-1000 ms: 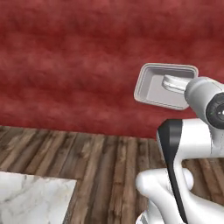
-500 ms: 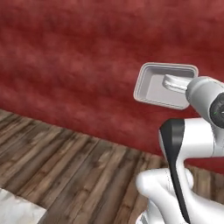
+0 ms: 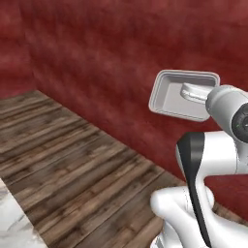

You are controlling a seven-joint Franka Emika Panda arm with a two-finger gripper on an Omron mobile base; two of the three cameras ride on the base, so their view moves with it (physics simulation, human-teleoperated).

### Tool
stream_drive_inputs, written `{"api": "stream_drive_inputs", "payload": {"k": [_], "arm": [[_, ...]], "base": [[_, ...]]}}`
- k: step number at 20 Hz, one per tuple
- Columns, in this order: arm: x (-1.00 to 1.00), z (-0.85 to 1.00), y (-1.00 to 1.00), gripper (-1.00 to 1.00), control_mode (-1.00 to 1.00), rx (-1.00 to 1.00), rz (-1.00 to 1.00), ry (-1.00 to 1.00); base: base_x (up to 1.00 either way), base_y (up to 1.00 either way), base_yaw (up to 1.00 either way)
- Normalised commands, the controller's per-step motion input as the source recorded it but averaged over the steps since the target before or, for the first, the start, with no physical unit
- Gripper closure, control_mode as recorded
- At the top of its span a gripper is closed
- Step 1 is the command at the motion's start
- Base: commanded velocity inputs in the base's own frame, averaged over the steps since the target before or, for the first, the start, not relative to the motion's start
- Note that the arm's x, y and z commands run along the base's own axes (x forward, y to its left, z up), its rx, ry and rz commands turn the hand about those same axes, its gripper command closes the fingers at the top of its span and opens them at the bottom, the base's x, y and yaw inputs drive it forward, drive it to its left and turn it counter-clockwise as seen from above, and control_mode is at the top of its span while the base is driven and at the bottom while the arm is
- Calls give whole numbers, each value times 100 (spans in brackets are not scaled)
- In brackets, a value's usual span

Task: Retrieve the tupperware and aluminum foil from the cabinet and place them on the dining counter near the plate with carrot and squash to prepare for storing leftovers.

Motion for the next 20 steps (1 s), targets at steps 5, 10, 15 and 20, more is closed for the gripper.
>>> {"api": "stream_drive_inputs", "payload": {"k": [5, 10, 15, 20], "arm": [[0, 0, 0, 100, 100, 0, 0, 0], [0, 0, 0, 100, 100, 0, 0, 0], [0, 0, 0, 100, 100, 0, 0, 0], [0, 0, 0, 100, 100, 0, 0, 0]], "base": [[100, -2, 61], [100, -20, 52], [100, -37, 44], [98, -54, 33]]}}
